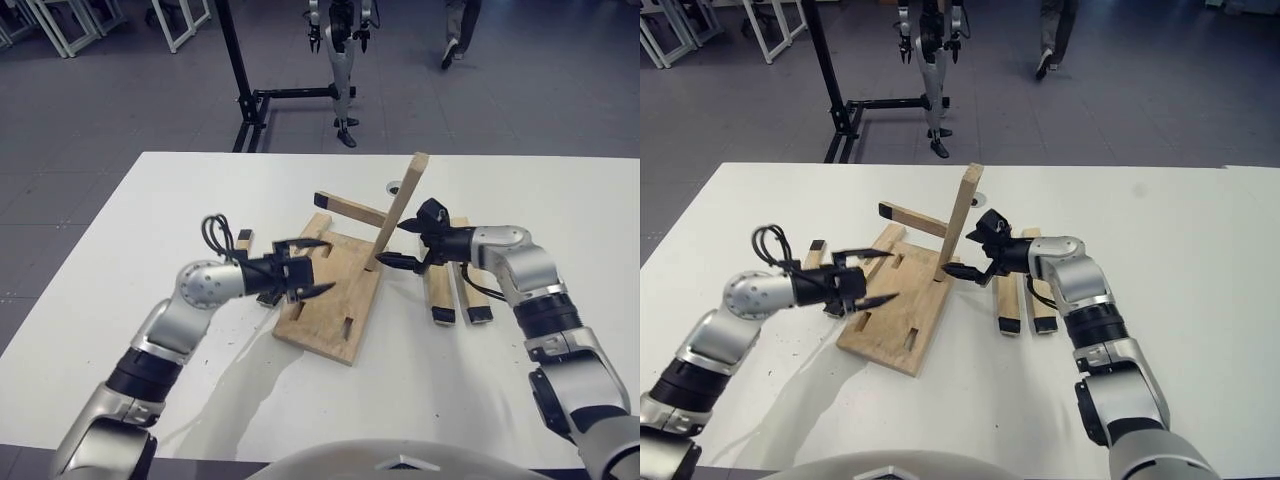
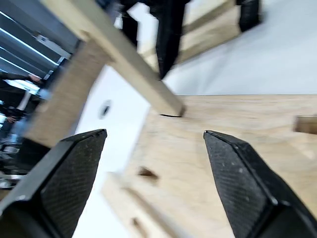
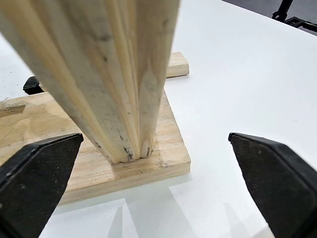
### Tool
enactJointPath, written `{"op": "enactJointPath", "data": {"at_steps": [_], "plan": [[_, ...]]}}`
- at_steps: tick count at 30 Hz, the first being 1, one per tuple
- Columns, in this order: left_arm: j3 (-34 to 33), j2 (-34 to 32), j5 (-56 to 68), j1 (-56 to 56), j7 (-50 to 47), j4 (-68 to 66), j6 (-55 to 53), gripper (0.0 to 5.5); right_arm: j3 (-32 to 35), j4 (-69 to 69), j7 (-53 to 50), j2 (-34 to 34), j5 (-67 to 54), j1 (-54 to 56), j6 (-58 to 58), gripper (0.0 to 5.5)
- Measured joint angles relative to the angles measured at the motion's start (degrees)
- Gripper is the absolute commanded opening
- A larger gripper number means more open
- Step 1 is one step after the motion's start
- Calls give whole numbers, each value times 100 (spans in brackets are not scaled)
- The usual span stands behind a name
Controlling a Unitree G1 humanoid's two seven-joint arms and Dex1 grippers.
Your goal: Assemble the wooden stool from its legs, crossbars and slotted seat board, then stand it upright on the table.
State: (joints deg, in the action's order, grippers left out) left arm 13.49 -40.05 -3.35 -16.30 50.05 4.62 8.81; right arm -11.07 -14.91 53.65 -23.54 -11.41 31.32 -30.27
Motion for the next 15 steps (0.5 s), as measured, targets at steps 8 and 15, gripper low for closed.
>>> {"op": "enactJointPath", "data": {"at_steps": [8,15], "plan": [[-312,-947,-458,80,140,-667,922,363,101,1427,-487,-457,109,-837,-497,548],[-848,-530,234,237,-271,-203,-252,363,1710,2610,-2581,-195,300,-1474,-1104,548]]}}
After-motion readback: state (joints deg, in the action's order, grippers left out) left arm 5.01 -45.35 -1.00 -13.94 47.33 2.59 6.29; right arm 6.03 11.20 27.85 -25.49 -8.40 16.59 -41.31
